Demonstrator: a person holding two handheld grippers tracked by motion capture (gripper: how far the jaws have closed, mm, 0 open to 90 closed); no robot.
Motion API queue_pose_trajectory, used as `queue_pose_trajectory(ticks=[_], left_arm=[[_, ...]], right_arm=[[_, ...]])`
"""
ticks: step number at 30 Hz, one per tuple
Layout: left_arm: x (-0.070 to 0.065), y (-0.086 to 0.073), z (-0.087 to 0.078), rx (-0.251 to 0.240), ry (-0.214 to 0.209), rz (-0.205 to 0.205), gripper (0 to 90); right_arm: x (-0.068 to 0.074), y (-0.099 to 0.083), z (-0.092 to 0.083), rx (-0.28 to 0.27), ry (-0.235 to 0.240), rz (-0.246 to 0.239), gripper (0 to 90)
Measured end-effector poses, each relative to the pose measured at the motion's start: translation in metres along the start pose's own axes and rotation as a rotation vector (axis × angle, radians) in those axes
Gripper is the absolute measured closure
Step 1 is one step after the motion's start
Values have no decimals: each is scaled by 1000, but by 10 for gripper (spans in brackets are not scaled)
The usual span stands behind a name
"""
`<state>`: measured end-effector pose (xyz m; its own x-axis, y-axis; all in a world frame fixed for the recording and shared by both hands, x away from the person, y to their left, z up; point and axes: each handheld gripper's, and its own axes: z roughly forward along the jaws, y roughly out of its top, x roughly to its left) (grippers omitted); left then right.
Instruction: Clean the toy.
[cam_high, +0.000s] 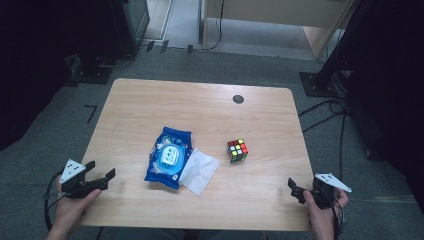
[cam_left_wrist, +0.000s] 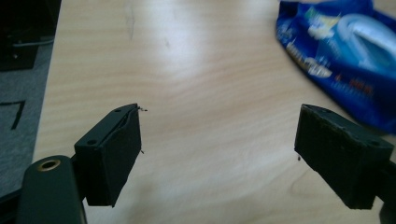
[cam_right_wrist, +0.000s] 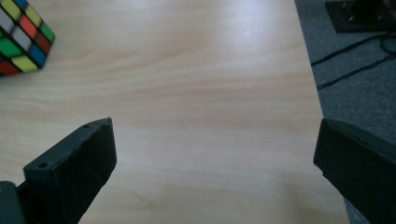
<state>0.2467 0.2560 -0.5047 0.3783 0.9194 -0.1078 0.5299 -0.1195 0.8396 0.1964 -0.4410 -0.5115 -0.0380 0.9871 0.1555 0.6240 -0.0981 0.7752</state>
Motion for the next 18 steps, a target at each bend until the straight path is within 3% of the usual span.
queue_pose_trajectory(ticks=[1,5,8,9,10,11,14,17,18], left_arm=[[1,-3,-2,13,7,3,150],[1,-9,-6,51,16,17,150],[-4,-11,-5,100,38,49,150],[-6,-12,-4,110,49,61,151],[-7,-12,-3,120,57,66,151],[-8,-12,-2,131,61,70,151],[-10,-13,2,152,82,84,156],[-12,-12,6,212,63,99,173],[-13,-12,7,212,64,101,173]], right_arm=[[0,0,0,0,0,0,0],[-5,-12,4,89,1,-15,0],[-4,-13,3,89,-10,-37,0],[0,-14,5,97,-37,-71,0],[0,-14,5,97,-37,-71,0],[5,-15,7,118,-67,-115,0],[6,-15,7,118,-61,-118,0],[6,-15,7,117,-60,-119,0],[6,-15,7,117,-60,-119,0]])
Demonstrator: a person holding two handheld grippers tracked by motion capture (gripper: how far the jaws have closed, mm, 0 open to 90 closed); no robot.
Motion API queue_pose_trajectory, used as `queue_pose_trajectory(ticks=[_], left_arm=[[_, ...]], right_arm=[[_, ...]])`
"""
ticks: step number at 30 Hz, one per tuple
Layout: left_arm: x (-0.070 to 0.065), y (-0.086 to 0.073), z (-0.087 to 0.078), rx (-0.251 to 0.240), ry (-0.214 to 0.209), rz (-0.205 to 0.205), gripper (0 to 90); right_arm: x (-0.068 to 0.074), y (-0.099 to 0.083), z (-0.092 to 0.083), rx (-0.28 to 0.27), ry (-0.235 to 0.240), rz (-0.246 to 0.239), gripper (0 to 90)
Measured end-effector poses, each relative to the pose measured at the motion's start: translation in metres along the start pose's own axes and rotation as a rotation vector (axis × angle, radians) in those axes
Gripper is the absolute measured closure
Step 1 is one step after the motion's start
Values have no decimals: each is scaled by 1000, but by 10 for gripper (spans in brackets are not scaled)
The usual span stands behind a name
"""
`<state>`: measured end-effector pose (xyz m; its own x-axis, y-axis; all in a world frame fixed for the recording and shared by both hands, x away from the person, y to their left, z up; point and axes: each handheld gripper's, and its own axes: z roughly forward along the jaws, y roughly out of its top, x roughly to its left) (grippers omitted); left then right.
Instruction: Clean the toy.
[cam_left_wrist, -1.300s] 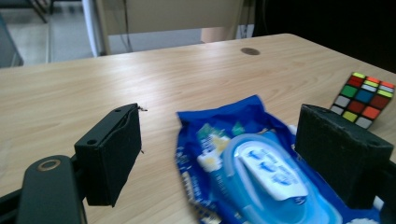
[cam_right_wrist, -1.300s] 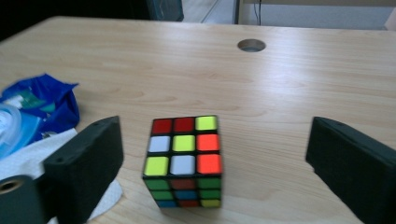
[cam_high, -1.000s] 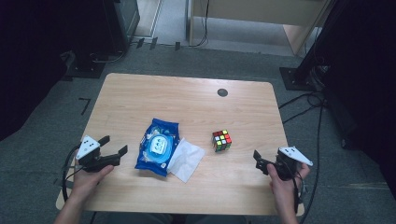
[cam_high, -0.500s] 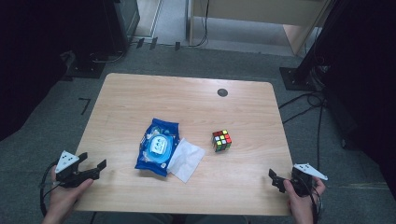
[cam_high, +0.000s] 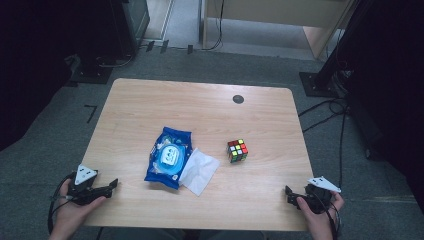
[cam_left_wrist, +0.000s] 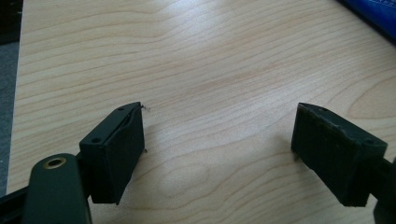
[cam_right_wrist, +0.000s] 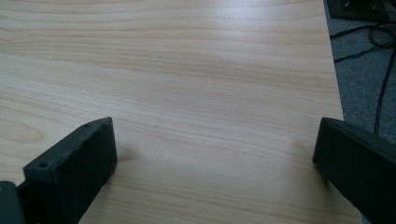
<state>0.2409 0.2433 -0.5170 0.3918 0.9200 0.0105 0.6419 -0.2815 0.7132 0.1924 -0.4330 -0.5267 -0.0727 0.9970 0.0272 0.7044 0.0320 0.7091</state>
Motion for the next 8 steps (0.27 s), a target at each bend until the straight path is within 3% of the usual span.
queue_pose_trajectory(ticks=[8], left_arm=[[0,0,0,-3,-2,-6,175]], right_arm=[[-1,-1,-1,-5,-9,15,5]])
